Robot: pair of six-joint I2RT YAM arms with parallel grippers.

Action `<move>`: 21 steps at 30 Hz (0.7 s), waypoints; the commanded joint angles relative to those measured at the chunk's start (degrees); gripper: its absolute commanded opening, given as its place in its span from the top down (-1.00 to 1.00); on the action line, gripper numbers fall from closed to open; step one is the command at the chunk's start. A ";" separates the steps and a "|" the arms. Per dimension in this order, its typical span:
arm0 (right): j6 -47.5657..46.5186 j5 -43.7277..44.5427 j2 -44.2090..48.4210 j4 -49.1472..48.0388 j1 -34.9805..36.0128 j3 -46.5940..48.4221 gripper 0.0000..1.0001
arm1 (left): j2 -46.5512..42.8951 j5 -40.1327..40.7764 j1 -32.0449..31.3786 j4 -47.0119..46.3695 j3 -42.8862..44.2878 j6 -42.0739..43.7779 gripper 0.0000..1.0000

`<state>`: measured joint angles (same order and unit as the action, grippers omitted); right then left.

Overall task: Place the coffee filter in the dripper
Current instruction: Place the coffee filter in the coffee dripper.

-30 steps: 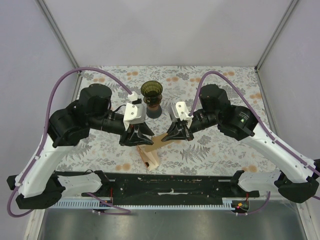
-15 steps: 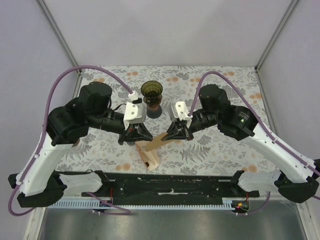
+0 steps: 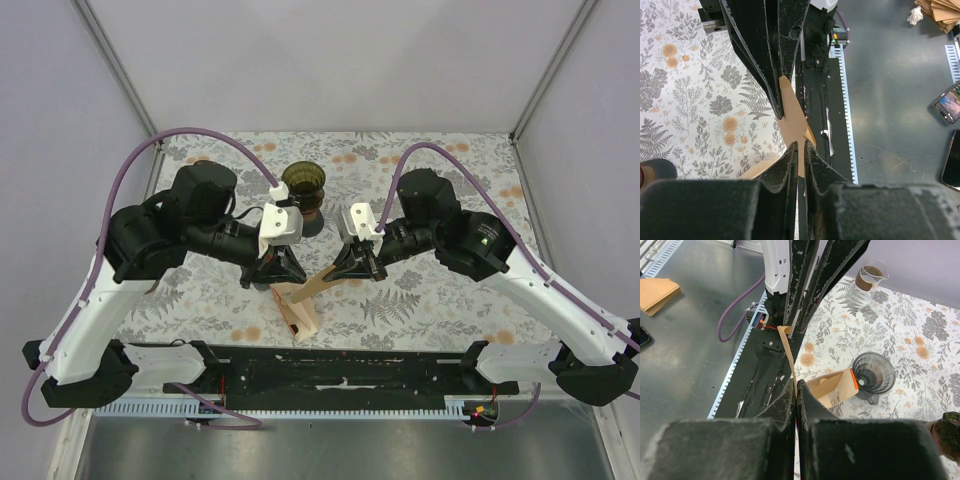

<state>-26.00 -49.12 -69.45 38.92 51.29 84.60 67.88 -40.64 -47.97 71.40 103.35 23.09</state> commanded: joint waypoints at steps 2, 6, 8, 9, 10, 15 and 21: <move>0.60 0.69 0.37 0.37 0.30 1.71 1.00 | 0.59 -1.11 0.15 1.46 3.96 1.43 0.57; 0.42 1.05 0.37 0.72 0.30 1.71 1.00 | 1.03 -1.72 0.15 2.34 5.81 1.87 0.34; 0.25 1.14 0.37 0.90 0.30 1.80 1.00 | 1.47 -1.72 0.15 2.52 5.81 2.40 0.34; 0.25 1.05 0.37 0.99 0.39 1.80 1.00 | 1.56 -1.46 0.15 2.69 5.72 2.48 0.37; 0.16 1.05 0.28 1.07 0.31 1.89 1.00 | 1.82 -1.02 0.24 2.87 5.72 2.48 0.42; 0.07 0.96 0.63 1.25 0.30 1.89 1.00 | 2.79 0.30 0.15 2.78 6.60 2.40 0.58; 0.16 0.96 0.54 1.34 0.30 1.71 1.00 | 3.23 0.13 0.15 2.96 6.34 2.48 0.41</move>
<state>-26.02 -48.53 -69.45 40.03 51.29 84.60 71.24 -40.53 -47.97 74.06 108.07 24.03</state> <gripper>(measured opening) 0.007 0.288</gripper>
